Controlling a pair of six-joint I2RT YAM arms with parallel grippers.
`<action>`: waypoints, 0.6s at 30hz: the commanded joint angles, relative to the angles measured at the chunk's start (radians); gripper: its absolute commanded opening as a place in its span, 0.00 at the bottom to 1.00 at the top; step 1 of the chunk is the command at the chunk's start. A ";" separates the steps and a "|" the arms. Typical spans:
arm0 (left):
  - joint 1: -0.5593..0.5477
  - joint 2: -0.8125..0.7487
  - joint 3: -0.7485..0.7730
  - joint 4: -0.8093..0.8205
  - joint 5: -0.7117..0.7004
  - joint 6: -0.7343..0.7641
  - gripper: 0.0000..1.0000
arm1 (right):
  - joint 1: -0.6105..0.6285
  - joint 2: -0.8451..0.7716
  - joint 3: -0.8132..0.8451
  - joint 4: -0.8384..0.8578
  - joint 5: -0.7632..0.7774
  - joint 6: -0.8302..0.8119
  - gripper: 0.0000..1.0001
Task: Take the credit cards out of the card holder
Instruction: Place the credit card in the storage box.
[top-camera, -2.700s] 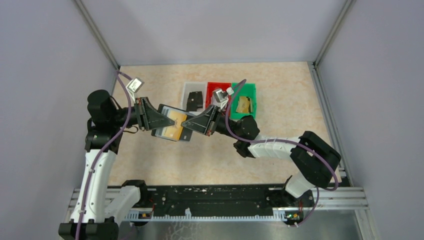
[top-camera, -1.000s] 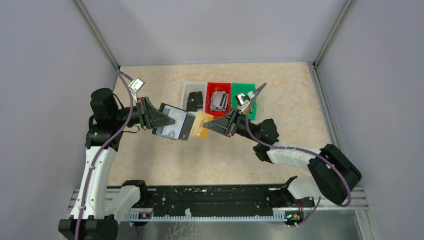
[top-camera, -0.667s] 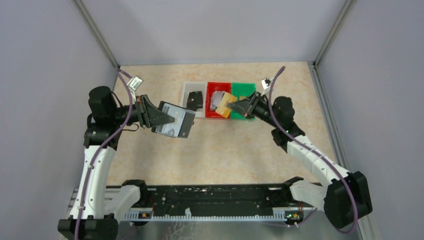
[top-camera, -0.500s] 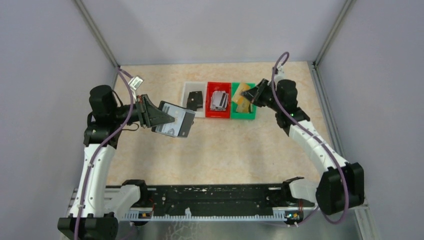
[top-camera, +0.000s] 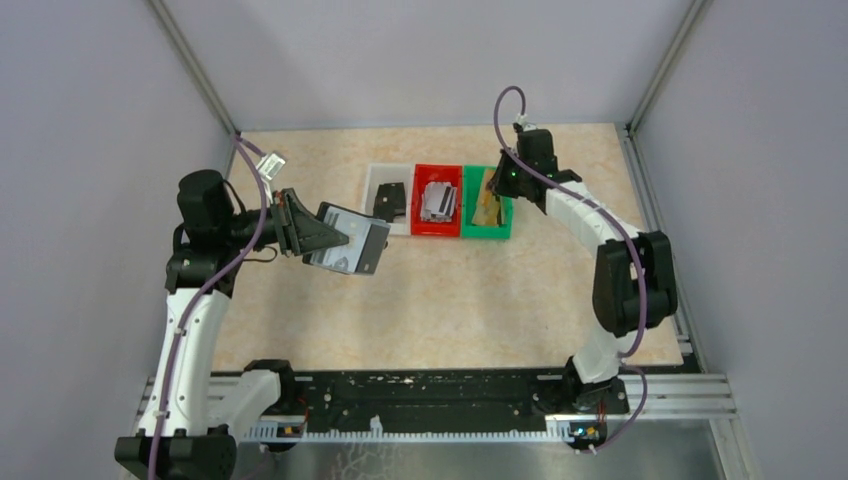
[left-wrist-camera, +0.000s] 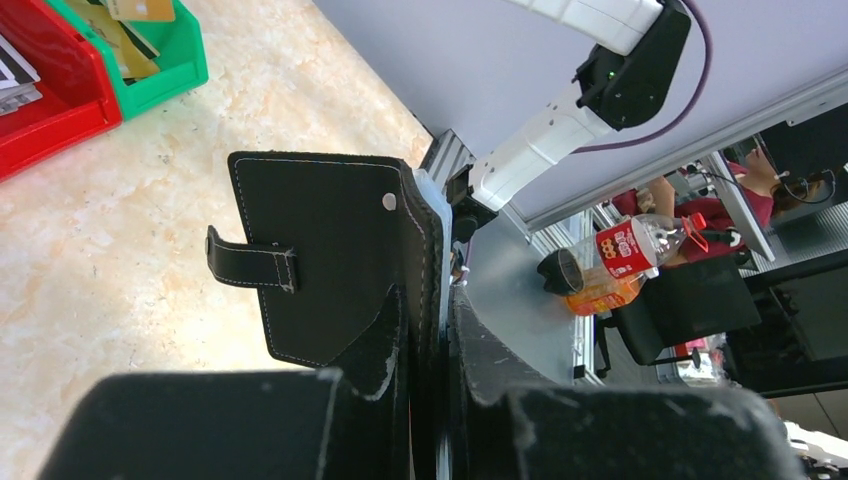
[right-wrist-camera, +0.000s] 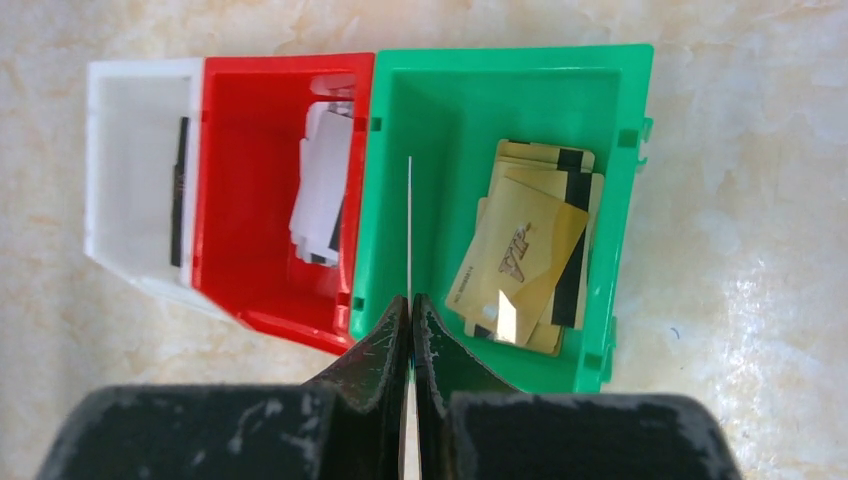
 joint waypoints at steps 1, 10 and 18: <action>0.003 -0.011 0.029 0.043 0.020 -0.009 0.00 | 0.009 0.077 0.088 0.016 0.027 -0.049 0.00; 0.002 -0.016 0.036 0.083 0.031 -0.039 0.00 | 0.020 0.182 0.096 0.041 0.030 -0.068 0.02; 0.003 -0.013 0.054 0.088 0.049 -0.056 0.00 | 0.021 0.156 0.061 0.012 0.154 -0.112 0.27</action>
